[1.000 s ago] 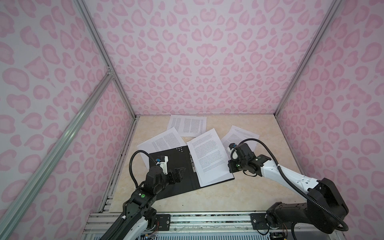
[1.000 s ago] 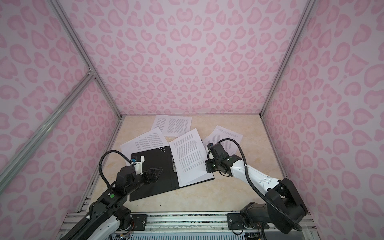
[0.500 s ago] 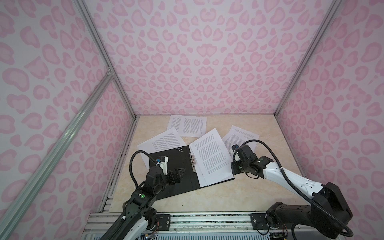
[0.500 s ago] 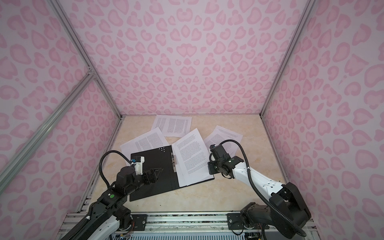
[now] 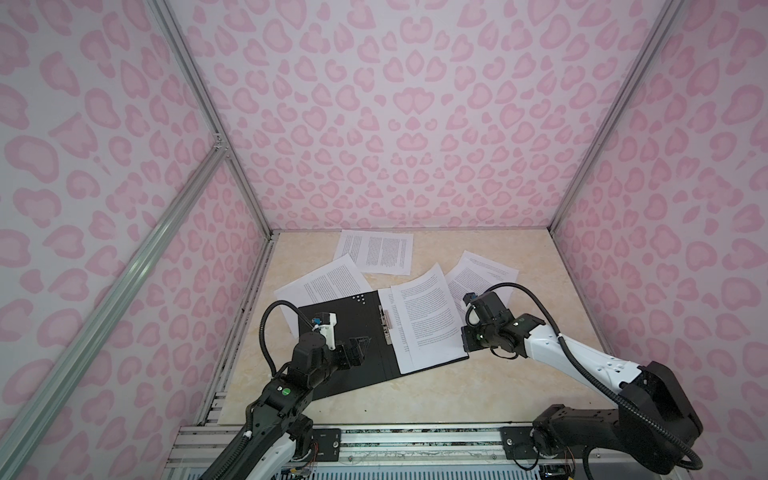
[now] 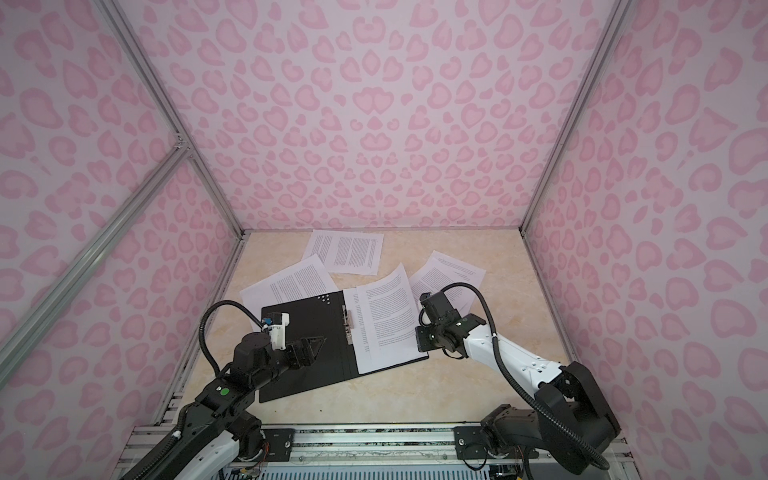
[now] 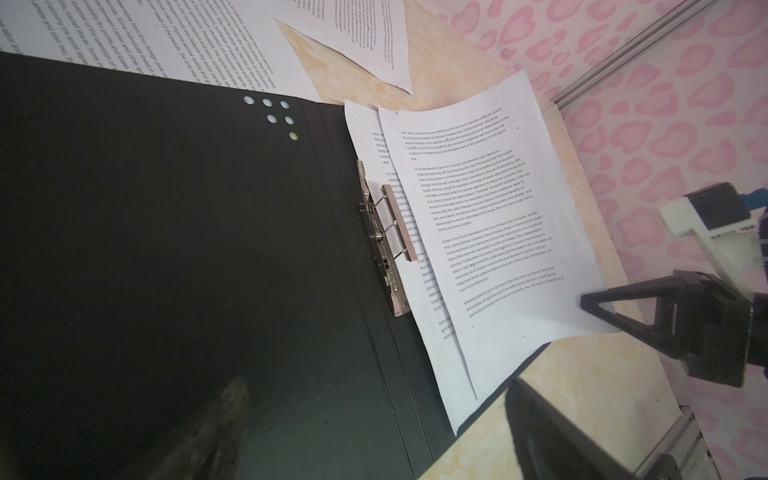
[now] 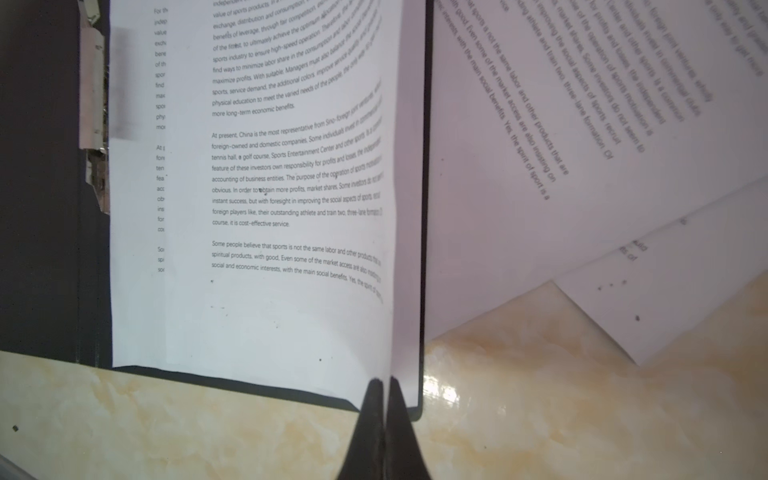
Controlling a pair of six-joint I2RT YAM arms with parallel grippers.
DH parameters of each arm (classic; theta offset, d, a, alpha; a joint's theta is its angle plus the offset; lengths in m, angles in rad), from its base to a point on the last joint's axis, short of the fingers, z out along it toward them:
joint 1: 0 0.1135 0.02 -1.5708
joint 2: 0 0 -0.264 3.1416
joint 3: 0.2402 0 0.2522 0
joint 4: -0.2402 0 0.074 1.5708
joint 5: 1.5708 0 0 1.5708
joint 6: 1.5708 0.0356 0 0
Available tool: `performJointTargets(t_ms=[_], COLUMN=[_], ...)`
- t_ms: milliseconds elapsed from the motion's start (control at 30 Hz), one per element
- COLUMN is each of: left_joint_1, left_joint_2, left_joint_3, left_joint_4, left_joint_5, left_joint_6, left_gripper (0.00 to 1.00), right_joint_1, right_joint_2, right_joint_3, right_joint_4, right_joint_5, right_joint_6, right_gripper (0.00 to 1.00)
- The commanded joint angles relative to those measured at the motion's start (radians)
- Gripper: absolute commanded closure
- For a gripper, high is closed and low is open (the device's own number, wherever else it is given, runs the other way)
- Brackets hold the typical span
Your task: Put the files into the folder
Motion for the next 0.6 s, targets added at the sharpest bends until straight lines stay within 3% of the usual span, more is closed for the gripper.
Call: performJointTargets(t_ms=[0,567], left_joint_1=[0.000,0.000], left_joint_2=[0.001,0.015], left_joint_3=[0.012,0.014], left_joint_4=[0.007,0.009], left_joint_5=[-0.002,-0.007], left_joint_6=[0.010,0.013], left_gripper=[0.02,0.02], right_joint_1=[0.005,0.068], right_joint_2=[-0.004,0.029], right_joint_3=[-0.013,0.024], right_joint_4=[0.037,0.027], right_joint_5=[-0.046,-0.068], right_joint_6=[0.009,-0.068], right_gripper=[1.00,1.00])
